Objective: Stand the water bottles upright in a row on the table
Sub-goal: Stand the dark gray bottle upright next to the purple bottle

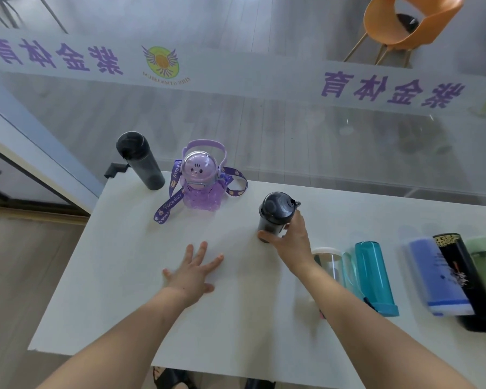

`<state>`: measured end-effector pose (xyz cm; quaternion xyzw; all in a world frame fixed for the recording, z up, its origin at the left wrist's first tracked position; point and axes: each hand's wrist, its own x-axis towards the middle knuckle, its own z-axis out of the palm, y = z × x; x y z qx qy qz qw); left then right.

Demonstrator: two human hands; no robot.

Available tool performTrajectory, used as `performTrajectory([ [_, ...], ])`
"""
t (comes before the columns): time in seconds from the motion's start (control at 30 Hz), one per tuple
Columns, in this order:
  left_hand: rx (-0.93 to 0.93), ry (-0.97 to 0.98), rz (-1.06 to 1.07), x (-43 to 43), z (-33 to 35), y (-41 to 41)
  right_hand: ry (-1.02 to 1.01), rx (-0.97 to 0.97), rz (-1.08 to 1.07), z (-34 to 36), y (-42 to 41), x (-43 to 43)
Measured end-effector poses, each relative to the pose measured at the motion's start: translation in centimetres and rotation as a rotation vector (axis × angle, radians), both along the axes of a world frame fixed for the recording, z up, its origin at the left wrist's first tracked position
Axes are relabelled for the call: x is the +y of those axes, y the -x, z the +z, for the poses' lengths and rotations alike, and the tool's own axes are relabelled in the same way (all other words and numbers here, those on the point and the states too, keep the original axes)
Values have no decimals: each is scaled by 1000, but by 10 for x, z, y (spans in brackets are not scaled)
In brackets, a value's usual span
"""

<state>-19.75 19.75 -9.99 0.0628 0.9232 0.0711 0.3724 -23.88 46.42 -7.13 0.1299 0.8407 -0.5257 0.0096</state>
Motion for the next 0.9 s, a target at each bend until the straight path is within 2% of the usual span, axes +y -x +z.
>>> performTrajectory([
  [0.23, 21, 15, -5, -1, -2, 0, 21, -35, -6, -4, 3, 1],
  [0.43, 148, 97, -14, 17, 5, 9, 30, -16, -78, -17, 4, -3],
  [0.67, 49, 43, 68, 61, 9, 42, 46, 28, -107, -31, 22, 0],
  [0.9, 14, 57, 85, 64, 6, 45, 71, 2, -56, -25, 67, -1],
])
